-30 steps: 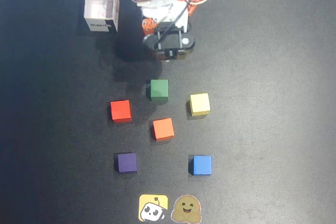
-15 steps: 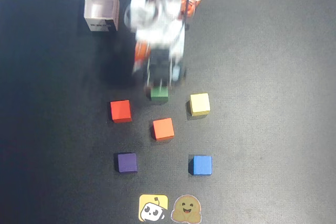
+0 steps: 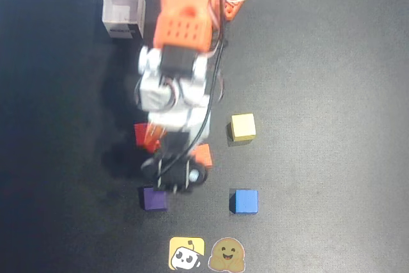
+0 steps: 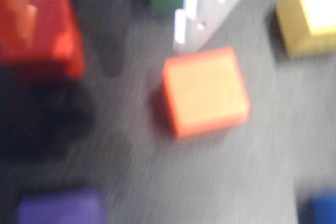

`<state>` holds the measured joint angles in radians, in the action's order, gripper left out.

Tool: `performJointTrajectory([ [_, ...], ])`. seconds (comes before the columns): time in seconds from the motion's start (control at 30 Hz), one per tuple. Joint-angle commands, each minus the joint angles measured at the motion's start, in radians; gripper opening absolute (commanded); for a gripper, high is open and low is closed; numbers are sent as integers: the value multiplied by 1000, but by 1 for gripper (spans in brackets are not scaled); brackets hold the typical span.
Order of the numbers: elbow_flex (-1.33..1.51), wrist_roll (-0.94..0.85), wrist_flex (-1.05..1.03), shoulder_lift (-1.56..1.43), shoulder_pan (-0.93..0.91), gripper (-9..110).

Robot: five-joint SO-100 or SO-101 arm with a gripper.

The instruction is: Put the purple cube on top of the yellow cube.

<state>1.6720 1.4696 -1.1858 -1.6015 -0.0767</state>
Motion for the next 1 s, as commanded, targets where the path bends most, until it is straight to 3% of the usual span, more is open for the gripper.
performJointTrajectory([
  [0.0, -127, 9, -3, 58, -14, 21],
  [0.43, -391, -89, 21, 353, -26, 21],
  [0.97, -506, -158, 37, 499, -38, 21],
])
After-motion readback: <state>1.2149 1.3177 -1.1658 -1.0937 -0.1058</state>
